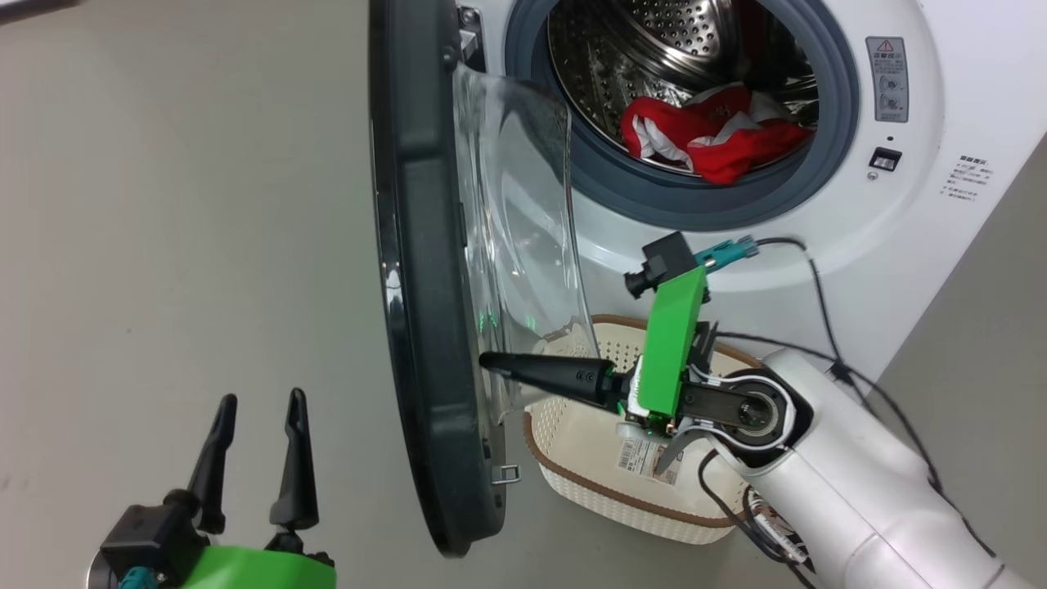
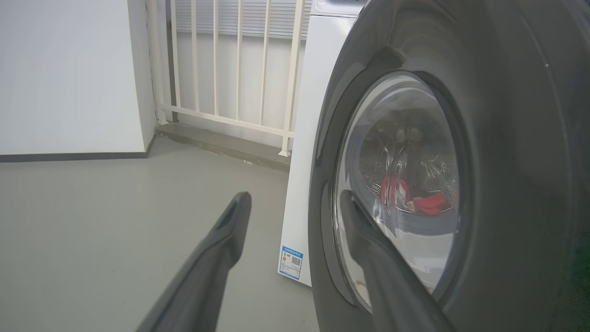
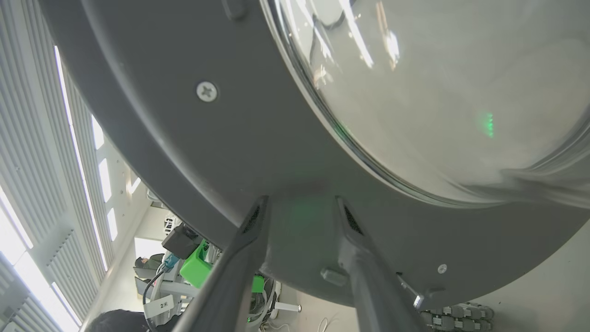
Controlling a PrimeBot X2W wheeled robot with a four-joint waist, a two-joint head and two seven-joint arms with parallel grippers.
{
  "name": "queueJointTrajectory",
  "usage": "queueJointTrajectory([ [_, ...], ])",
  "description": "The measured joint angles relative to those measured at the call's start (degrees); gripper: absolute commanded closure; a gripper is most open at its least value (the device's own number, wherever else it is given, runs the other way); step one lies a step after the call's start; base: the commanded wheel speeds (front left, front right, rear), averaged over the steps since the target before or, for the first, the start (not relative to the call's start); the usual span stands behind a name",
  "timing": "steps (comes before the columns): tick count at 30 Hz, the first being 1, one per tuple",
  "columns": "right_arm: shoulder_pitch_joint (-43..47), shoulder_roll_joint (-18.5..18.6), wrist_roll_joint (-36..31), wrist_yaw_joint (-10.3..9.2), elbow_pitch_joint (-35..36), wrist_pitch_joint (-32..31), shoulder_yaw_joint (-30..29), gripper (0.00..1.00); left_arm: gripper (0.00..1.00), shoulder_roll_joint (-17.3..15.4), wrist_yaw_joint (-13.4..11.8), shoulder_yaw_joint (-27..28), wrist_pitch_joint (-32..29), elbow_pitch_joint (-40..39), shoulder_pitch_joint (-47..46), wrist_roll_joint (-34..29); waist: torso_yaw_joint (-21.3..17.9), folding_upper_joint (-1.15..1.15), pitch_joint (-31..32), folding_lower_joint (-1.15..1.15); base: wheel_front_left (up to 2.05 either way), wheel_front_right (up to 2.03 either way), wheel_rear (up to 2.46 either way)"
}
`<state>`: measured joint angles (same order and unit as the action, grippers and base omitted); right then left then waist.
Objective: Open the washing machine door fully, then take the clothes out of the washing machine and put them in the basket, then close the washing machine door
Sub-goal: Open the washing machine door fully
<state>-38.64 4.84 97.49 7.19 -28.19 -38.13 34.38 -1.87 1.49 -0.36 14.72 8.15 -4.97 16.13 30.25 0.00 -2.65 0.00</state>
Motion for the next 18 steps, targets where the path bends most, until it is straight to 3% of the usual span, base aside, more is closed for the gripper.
queueJointTrajectory([
  [8,3.9,6.3,-15.5,0.01,7.8,11.2,3.5,0.00,0.00,0.0,0.1,0.2,0.0,1.0,0.1,-0.1,-1.3,0.00,0.6,0.00,0.00,0.00,0.00],
  [11,4.6,7.9,-17.8,0.01,8.9,14.6,5.2,0.00,0.00,0.0,0.1,0.2,0.0,1.0,0.1,-0.1,-1.6,0.00,0.7,0.00,0.00,0.00,0.00],
  [12,4.7,9.7,-21.5,0.01,9.6,18.5,7.7,0.00,0.00,0.0,0.1,0.3,0.0,1.0,0.1,-0.1,-2.0,0.00,0.7,0.00,0.00,0.00,0.00],
  [13,4.7,9.7,-21.5,0.01,9.6,18.5,7.7,0.00,0.00,0.0,0.1,0.3,0.0,1.0,0.1,-0.1,-2.0,0.00,0.7,0.00,0.00,0.00,0.00],
  [14,4.7,11.3,-24.8,0.01,9.8,23.3,9.6,0.00,0.00,0.0,0.1,0.3,0.0,1.0,0.1,-0.1,-2.3,0.00,0.8,0.00,0.00,0.00,0.00],
  [18,4.7,13.3,-30.7,0.01,9.0,30.4,12.9,0.00,0.00,0.0,0.1,0.3,0.0,1.0,0.2,-0.2,-2.7,0.00,0.9,0.00,0.00,0.00,0.00],
])
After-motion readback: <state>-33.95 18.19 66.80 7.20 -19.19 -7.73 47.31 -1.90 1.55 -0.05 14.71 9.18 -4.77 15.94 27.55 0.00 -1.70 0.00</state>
